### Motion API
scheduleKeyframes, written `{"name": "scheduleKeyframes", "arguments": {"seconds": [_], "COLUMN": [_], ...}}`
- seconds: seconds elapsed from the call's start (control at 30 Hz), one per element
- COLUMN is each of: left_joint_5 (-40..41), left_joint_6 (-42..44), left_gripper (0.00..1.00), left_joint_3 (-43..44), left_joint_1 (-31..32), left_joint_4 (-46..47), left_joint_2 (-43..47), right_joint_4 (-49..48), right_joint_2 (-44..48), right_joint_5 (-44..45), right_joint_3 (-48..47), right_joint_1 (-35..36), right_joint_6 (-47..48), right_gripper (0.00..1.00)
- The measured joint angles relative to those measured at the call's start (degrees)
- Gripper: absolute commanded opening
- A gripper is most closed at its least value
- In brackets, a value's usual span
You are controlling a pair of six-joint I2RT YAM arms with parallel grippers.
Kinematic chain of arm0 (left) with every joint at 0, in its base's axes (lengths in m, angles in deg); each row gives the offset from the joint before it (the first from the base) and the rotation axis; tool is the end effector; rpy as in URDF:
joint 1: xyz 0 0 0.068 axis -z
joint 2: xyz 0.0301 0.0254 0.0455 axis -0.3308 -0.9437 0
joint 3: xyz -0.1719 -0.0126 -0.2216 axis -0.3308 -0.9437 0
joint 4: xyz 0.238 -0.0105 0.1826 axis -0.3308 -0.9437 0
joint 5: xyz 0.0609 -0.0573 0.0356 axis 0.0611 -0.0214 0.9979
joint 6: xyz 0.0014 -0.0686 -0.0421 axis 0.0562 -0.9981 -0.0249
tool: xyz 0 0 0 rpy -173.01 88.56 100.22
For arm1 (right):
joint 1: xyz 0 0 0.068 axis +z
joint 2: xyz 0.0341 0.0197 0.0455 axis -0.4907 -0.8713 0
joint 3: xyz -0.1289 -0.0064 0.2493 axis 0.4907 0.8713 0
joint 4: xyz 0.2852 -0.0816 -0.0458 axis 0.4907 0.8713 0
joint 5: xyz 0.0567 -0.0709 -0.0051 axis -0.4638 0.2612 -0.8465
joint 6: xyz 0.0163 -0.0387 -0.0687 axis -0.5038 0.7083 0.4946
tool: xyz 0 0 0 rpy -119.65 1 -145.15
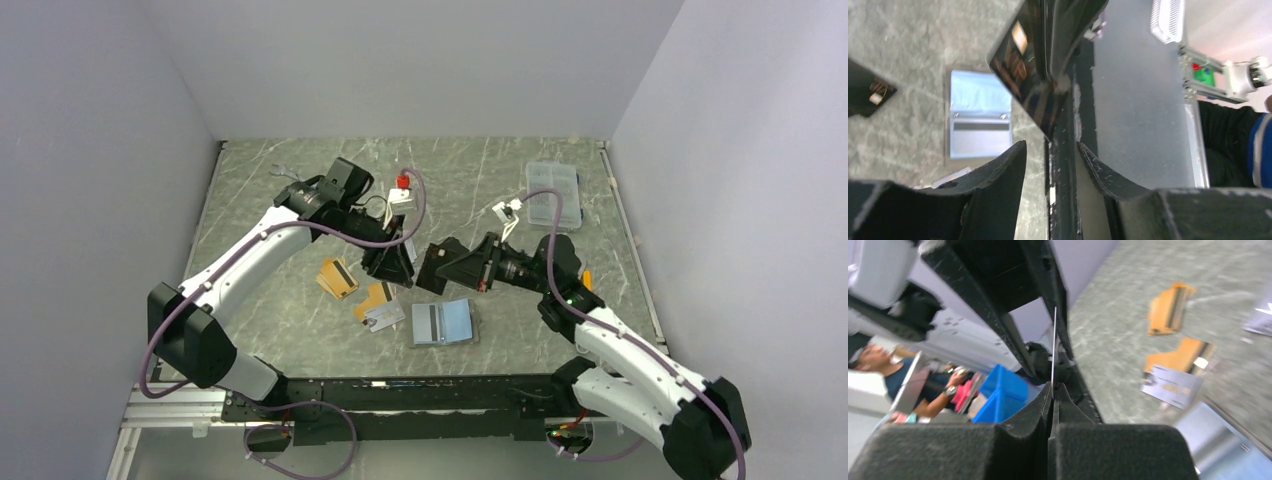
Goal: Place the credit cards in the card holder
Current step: Insert the credit card into the card holder.
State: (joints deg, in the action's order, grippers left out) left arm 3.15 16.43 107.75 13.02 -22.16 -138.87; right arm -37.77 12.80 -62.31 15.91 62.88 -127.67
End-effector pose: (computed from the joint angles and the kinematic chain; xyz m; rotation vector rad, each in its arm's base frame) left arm 0.2535 -0.2346 0.3355 1.3877 1.8718 -1.5047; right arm 0.2008 0.1871 0.2766 -0.3746 1.7750 1.6588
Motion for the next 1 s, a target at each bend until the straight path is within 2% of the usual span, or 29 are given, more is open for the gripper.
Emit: {"name": "scheduleKeyframes", "arguments": {"seconds": [0.13, 0.27, 0.43, 0.63, 1.0], "left_joint_5": [8.17, 20.31, 31.21, 38.53, 44.30], "left_joint_6": [2.75, 6.32, 9.79, 12.39, 14.27], "left_gripper": [0.45, 0.44, 0.42, 0.40, 0.37], "left_joint_3": [-4.09, -11.91, -15.78, -15.63, -15.32], "left_joint_1": [1.20, 5.86, 11.47, 15.30, 17.38], "left_joint_4": [1.18, 5.14, 8.59, 12.68, 15.72], "left_joint_2": [0.00, -1.31, -6.84, -13.27, -17.00], "right_joint_4": [16.87, 33.07, 44.76, 50.21, 52.00], "right_joint_2": [5.22, 4.92, 4.72, 4.33, 1.18], "right_joint_5": [5.05, 11.82, 19.45, 25.90, 30.99], "right_joint_3": [-0.15, 0.15, 2.05, 2.12, 2.10], "right_joint_1": [-3.80, -4.37, -4.37, -4.37, -3.13], "right_joint_6": [5.35, 9.16, 10.82, 12.39, 13.92], "right_gripper": [0.00, 0.00, 0.00, 0.00, 0.00]}}
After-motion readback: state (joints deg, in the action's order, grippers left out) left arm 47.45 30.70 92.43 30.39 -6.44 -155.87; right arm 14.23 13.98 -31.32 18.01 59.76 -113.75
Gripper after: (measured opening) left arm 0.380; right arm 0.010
